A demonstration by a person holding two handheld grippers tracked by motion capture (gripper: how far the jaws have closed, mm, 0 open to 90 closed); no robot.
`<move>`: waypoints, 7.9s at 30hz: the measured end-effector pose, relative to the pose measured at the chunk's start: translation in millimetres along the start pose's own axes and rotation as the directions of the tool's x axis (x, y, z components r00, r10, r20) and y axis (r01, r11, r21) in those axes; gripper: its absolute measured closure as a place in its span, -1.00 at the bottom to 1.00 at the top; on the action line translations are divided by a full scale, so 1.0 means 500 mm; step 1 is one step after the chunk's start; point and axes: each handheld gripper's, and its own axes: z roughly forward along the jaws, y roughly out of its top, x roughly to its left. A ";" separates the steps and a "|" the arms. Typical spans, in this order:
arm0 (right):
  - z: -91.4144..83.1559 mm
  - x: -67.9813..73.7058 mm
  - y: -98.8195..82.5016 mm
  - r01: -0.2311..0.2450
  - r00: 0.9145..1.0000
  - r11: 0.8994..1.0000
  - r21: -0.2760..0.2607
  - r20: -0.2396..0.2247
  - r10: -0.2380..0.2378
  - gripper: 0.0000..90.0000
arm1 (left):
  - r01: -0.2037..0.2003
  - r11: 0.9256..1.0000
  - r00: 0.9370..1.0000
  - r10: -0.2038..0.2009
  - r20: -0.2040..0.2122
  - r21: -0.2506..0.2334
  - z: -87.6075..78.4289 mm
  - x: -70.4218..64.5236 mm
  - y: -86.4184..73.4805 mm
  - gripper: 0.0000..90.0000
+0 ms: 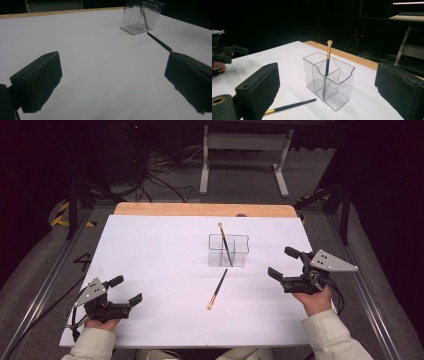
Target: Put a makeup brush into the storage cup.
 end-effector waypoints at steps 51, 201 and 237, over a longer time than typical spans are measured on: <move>-0.052 -0.017 -0.200 -0.055 0.988 0.998 -0.014 0.141 0.057 -0.97 | -0.055 0.995 0.995 0.061 0.073 -0.079 -0.013 -0.008 0.008 -0.98; 0.390 0.127 0.027 0.605 0.778 0.514 0.607 -0.589 -0.220 -0.70 | -0.059 0.998 0.995 0.059 0.080 -0.011 -0.028 -0.013 0.001 -0.96; 0.438 0.143 -0.048 0.671 0.725 0.371 0.642 -0.673 -0.149 -0.64 | -0.040 0.999 0.998 0.040 0.052 -0.001 -0.058 -0.013 -0.014 -0.96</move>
